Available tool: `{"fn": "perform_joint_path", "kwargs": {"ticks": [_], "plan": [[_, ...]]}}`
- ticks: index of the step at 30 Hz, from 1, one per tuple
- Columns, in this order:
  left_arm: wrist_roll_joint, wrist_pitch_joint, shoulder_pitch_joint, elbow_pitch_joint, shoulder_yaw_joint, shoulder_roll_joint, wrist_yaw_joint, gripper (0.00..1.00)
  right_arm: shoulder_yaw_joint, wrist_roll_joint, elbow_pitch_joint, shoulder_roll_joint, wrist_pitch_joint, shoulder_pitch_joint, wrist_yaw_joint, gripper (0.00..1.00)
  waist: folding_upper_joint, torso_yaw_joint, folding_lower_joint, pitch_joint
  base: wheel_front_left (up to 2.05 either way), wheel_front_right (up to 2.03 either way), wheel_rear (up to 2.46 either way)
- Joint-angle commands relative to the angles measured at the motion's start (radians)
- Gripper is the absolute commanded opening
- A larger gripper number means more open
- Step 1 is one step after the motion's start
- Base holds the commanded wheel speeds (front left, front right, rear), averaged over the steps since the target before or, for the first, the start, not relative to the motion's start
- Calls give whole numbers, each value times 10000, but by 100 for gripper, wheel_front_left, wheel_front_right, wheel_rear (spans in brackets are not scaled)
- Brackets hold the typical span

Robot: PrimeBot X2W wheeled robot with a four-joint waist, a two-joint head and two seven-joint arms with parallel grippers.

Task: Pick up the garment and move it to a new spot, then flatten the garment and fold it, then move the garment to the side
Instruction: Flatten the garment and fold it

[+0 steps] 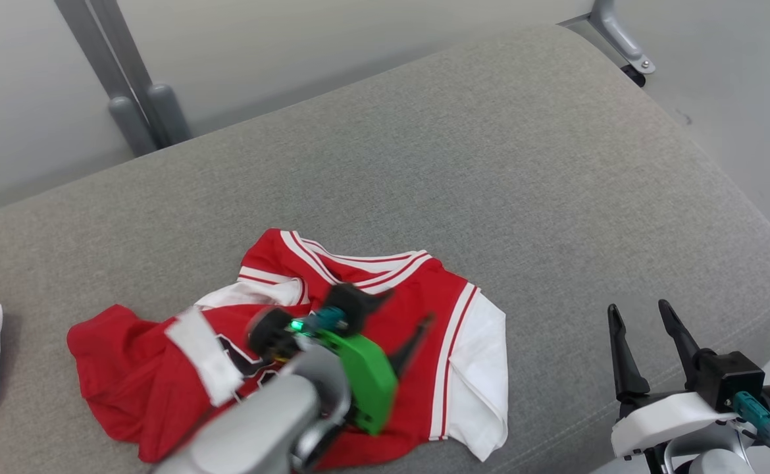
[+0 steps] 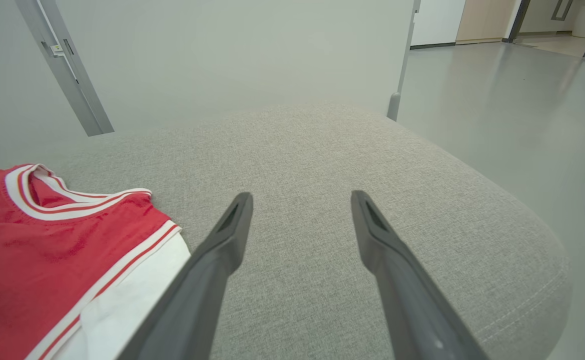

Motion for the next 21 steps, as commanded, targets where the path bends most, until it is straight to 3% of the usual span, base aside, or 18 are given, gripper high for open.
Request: {"fn": "perform_joint_path", "kwargs": {"ticks": [1, 4, 6, 7, 10, 15, 16, 17, 19, 21], "plan": [[-192, 316, -215, -67, 296, 608, 363, 100, 38, -59, -25, 11, -33, 26, -1, 100, -1, 199, 0, -82, 0, 0, 0], [-411, 1420, -398, -250, 715, 1755, 995, 100, 137, -57, -23, 19, -33, 14, -1, 100, -1, 311, 0, -89, 0, 0, 0], [-681, 2104, -478, -350, 887, 2267, 1086, 100, 148, -36, -23, 16, -33, 13, -1, 100, -1, 399, 0, -43, 0, 0, 0], [-761, 2403, -515, -404, 802, 2452, 922, 100, 177, -39, -4, 17, -33, 2, -1, 100, -1, 417, 0, -22, 0, 0, 0], [-1129, 3029, -620, -390, 787, 2601, 470, 100, 220, -27, 17, 17, -33, -109, -1, 100, -1, 460, 0, 123, 0, 0, 0], [-1260, 2899, -899, 692, 771, 1921, 220, 100, 357, 17, 47, 20, -33, -381, -1, 100, -1, 399, 0, 415, 0, 0, 0], [-1326, 2930, -902, 1084, 719, 1728, 125, 56, 403, 23, 64, 20, -33, -441, -1, 100, -1, 356, 0, 469, 0, 0, 0], [-1383, 2946, -938, 1394, 704, 1592, 71, 0, 452, 37, 76, 17, -33, -483, -1, 100, -1, 311, 0, 514, 0, 0, 0], [-1438, 3014, -1073, 1979, 650, 1346, -109, 0, 503, 72, 88, -15, -33, -558, -1, 100, -1, 225, 0, 601, 0, 0, 0], [-1402, 2591, -1385, 2419, 887, 1122, 58, 0, 478, 92, 77, -53, -33, -604, -1, 100, -1, 175, 0, 679, 0, 0, 0]]}}
